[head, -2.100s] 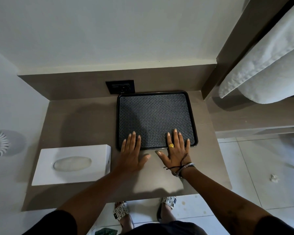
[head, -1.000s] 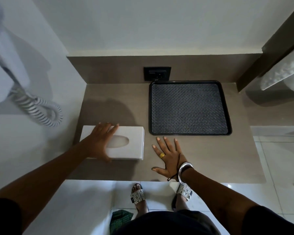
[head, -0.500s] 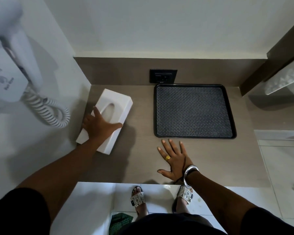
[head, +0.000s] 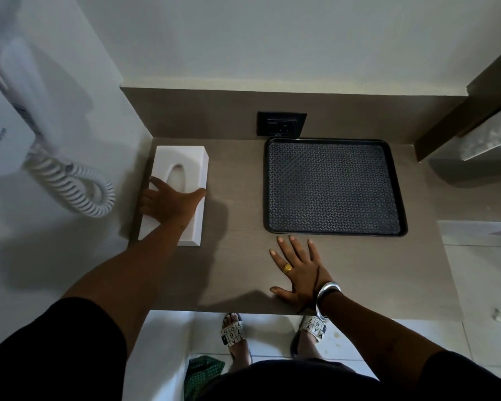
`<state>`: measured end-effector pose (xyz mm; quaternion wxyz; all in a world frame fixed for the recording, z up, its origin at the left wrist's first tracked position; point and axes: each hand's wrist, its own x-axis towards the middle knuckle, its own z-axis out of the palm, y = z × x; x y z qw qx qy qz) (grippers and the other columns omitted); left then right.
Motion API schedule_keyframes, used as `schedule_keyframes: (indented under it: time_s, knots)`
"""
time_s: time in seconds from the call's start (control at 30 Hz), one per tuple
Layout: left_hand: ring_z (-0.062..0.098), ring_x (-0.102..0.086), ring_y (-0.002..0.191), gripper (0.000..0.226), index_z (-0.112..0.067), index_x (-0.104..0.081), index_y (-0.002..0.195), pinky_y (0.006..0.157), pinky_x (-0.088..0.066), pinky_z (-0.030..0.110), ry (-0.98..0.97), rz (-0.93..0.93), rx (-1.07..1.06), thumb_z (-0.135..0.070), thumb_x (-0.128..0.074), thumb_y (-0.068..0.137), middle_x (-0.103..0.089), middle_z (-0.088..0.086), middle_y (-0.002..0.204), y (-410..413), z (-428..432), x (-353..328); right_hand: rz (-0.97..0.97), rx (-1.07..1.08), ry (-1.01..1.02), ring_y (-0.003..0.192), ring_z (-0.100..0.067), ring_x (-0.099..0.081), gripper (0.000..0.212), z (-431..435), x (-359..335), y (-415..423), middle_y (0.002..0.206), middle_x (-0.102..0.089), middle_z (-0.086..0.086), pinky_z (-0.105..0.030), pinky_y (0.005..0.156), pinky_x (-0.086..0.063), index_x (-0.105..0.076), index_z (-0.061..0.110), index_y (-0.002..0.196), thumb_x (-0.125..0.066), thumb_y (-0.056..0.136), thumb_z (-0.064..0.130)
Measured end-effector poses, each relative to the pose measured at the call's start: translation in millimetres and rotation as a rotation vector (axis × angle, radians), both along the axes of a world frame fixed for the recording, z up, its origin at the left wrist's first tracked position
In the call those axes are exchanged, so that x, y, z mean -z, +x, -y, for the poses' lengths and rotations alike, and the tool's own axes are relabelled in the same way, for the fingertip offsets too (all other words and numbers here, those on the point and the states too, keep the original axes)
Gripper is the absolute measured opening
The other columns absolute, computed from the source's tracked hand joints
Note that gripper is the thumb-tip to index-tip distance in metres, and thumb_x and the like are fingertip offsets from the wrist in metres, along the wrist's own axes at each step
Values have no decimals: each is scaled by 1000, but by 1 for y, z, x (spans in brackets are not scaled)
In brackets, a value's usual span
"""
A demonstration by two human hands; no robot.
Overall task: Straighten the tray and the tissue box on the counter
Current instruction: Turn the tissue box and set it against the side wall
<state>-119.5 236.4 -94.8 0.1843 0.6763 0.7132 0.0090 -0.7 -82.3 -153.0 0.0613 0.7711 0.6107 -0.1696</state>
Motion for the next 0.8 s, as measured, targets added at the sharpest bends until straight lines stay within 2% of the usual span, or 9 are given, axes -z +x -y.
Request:
schedule_keyframes:
  time_s: [0.13,0.23,0.3,0.4,0.53,0.63,0.8]
  knots:
    - [42,-11,152,126,-12,-7,158,121,-5,63,132,26,183,-85,-54,67,-11,22,164,-4,11,2,-13,10,-2,148,-38,-29,90,0,0,0,163,-28,-10,-67,114,-17,-33,26,153,-41,80,78]
    - [38,-7,154,118,-15,-7,158,120,3,57,259,11,418,-91,-31,71,-6,19,166,-18,24,4,-14,6,5,148,-37,-27,90,1,0,0,163,-26,-10,-66,116,-12,-32,26,154,-40,81,78]
    - [38,-9,154,115,-17,-10,158,120,0,56,307,-43,594,-91,-25,71,-7,17,166,-35,30,9,-11,2,10,148,-37,-27,90,1,-1,1,163,-26,-10,-64,116,-9,-31,25,154,-40,81,77]
    - [40,-15,152,117,-16,-14,157,120,-8,59,324,-101,739,-93,-20,69,-11,18,165,-56,29,20,-3,-1,10,148,-38,-29,89,0,-1,1,162,-28,-11,-66,115,-15,-34,25,153,-41,81,76]
    - [40,-21,151,117,-17,-17,156,119,-13,60,335,-144,762,-94,-24,69,-17,18,164,-57,22,24,-5,-3,3,149,-38,-24,89,1,-3,2,164,-23,-11,-67,115,-14,-29,26,155,-40,82,76]
    - [40,-21,151,115,-15,-17,156,119,-15,61,329,-155,760,-92,-24,71,-18,19,164,-52,10,23,-5,-4,-15,148,-39,-27,89,0,-5,1,163,-27,-12,-68,114,-17,-32,25,154,-41,81,76]
    - [40,-17,152,113,-14,-16,157,120,-9,59,324,-166,716,-90,-21,73,-15,20,164,-50,-15,19,-7,-16,-7,145,-41,-32,88,-1,-5,1,161,-32,-14,-71,111,-21,-37,23,152,-43,81,75]
